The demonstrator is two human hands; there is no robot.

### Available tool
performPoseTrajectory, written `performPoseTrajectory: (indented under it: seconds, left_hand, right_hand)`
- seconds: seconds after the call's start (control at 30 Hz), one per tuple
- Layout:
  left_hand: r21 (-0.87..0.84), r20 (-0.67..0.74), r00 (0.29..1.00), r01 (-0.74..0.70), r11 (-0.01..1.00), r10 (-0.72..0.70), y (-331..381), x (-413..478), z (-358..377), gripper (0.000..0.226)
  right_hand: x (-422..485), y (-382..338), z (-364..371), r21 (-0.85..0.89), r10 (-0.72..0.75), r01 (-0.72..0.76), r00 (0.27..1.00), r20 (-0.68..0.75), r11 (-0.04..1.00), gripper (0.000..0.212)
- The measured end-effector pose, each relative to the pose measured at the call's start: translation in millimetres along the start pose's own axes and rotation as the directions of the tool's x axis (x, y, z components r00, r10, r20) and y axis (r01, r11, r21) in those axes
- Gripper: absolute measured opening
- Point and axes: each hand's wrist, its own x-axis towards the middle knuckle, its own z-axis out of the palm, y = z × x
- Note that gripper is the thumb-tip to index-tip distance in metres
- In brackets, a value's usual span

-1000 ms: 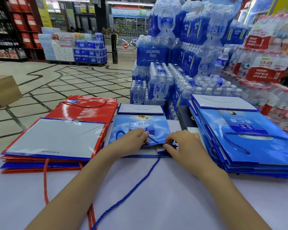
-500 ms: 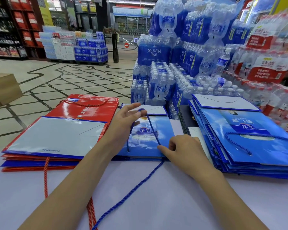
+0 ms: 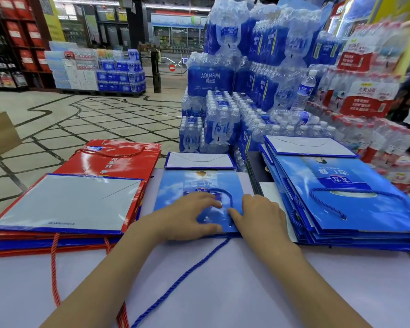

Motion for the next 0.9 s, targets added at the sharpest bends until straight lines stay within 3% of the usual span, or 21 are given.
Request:
performPoseTrajectory:
  seconds: [0.07, 0.17, 0.27, 0.37, 0.43, 0.5, 0.57, 0.63, 0.7, 0.8, 0.9]
  left_hand:
    - [0.04, 0.084, 0.996, 0.032, 0.999, -0.035, 2, 0, 5, 0.062]
    - [0.042, 0.103, 0.993, 0.052, 0.998, -0.056, 1, -2, 7, 0.076]
    - [0.088, 0.073, 0.997, -0.004, 0.996, -0.003, 5, 0, 8, 0.069]
    - [0.114, 0.065, 0.998, -0.033, 0.993, 0.025, 6, 2, 8, 0.063]
    - [0.133, 0.05, 0.998, -0.039, 0.99, 0.032, 5, 2, 9, 0.063]
    - [0.14, 0.016, 0.999, -0.035, 0.99, 0.033, 6, 0, 9, 0.07]
    - [0.127, -0.014, 1.0, 0.013, 0.992, -0.011, 8, 0, 9, 0.081]
    - [0.122, -0.063, 0.997, 0.048, 0.991, -0.041, 9, 2, 9, 0.083]
    - [0.166, -0.125, 0.992, 0.038, 0.985, -0.017, 8, 5, 8, 0.07]
    - [0.155, -0.207, 0.978, 0.044, 0.987, -0.011, 6, 5, 4, 0.06]
    - [0.058, -0.296, 0.955, 0.03, 0.998, -0.011, 6, 6, 1, 0.055]
  right_hand:
    - [-2, -1, -1, 0.02, 0.04, -0.039, 0.999, -0.003, 0.999, 0.036]
    - [-2, -1, -2, 0.096, 0.11, -0.109, 0.994, -0.012, 0.989, 0.032]
    - [-1, 0, -4, 0.191, 0.173, -0.177, 0.984, 0.039, 0.965, 0.031]
    - [4, 6, -6, 0.403, 0.26, -0.297, 0.955, 0.143, 0.866, 0.029]
    - [9, 10, -8, 0.565, 0.324, -0.391, 0.92, 0.221, 0.727, 0.025]
    - [13, 11, -11, 0.779, 0.365, -0.453, 0.879, 0.307, 0.435, 0.021]
    - [12, 10, -19, 0.884, 0.366, -0.443, 0.855, 0.367, 0.15, 0.019]
    - [10, 9, -25, 0.917, 0.345, -0.398, 0.862, 0.37, 0.01, 0.018]
    - [9, 6, -28, 0.937, 0.31, -0.34, 0.885, 0.346, -0.075, 0.018]
    - [8, 3, -27, 0.957, 0.268, -0.267, 0.92, 0.287, -0.11, 0.017]
    - [6, -6, -19, 0.961, 0.23, -0.275, 0.937, 0.264, 0.016, 0.029]
